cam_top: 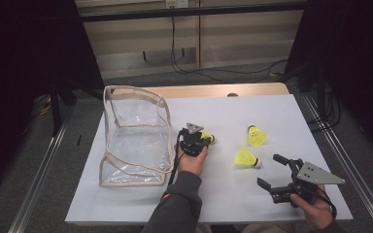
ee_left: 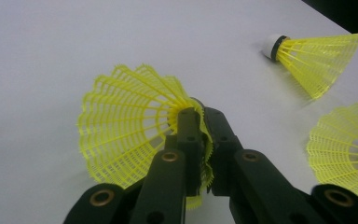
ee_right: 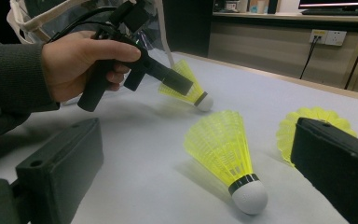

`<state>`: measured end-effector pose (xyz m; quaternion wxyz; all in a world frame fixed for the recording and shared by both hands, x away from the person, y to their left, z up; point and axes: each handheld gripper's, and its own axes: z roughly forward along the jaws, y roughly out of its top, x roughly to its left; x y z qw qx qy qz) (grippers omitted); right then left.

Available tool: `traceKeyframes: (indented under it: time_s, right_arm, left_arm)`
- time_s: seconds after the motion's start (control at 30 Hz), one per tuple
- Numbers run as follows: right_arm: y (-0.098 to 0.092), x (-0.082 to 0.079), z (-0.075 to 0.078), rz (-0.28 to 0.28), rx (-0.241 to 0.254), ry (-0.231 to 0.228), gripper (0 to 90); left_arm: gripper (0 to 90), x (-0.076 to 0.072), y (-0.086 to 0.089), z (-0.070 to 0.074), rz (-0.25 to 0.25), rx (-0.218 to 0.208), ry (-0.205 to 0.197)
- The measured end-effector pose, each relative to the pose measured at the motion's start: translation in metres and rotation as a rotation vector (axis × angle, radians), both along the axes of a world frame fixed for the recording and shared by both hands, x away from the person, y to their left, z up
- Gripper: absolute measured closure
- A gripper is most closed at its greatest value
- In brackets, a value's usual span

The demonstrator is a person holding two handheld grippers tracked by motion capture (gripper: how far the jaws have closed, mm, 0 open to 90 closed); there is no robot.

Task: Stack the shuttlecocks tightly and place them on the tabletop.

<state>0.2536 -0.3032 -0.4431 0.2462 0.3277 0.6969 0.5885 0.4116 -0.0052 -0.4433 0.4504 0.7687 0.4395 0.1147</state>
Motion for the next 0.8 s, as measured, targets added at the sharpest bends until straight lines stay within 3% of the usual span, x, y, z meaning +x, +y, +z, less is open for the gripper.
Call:
traceKeyframes:
  time_s: [0.27,0.8]
  right_arm:
    - [0.001,0.0,0.0,0.004,-0.002,0.0,1.9]
    - [0.001,0.0,0.0,0.004,-0.002,0.001,1.9]
  left_arm:
    - [86.2,0.004,-0.002,0.01,0.011,-0.016,-0.009]
    - [85.9,0.004,-0.007,0.012,0.007,-0.014,-0.011]
